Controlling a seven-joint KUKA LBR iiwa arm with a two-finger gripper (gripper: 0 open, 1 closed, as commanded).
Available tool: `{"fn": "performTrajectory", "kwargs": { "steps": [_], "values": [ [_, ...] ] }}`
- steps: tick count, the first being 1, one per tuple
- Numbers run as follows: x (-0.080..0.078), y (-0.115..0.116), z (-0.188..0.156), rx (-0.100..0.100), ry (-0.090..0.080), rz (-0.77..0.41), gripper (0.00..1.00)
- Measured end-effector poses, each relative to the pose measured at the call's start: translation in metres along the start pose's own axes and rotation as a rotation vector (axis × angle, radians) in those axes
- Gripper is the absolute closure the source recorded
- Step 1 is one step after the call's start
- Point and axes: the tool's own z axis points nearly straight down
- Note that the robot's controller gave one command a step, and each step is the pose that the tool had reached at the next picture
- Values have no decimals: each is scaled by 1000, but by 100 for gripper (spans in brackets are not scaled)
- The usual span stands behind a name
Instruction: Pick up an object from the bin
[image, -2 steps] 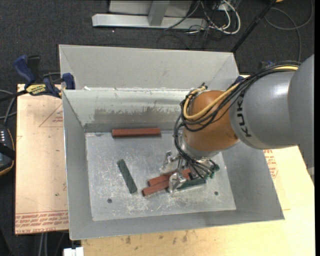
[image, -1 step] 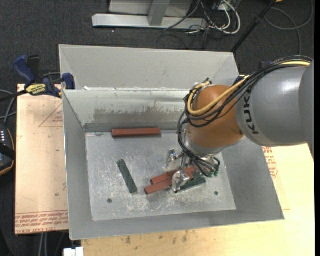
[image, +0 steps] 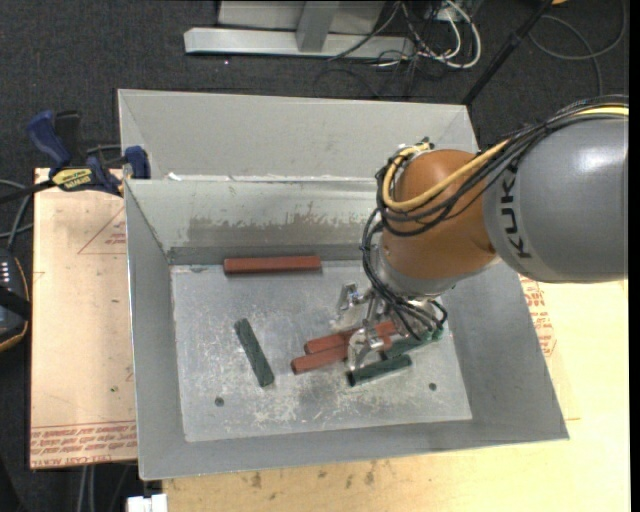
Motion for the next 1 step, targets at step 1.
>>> {"fn": "performTrajectory", "kwargs": {
  "steps": [1],
  "values": [
    [-3,0,-11,1,-3,-3,100]
  ]
}}
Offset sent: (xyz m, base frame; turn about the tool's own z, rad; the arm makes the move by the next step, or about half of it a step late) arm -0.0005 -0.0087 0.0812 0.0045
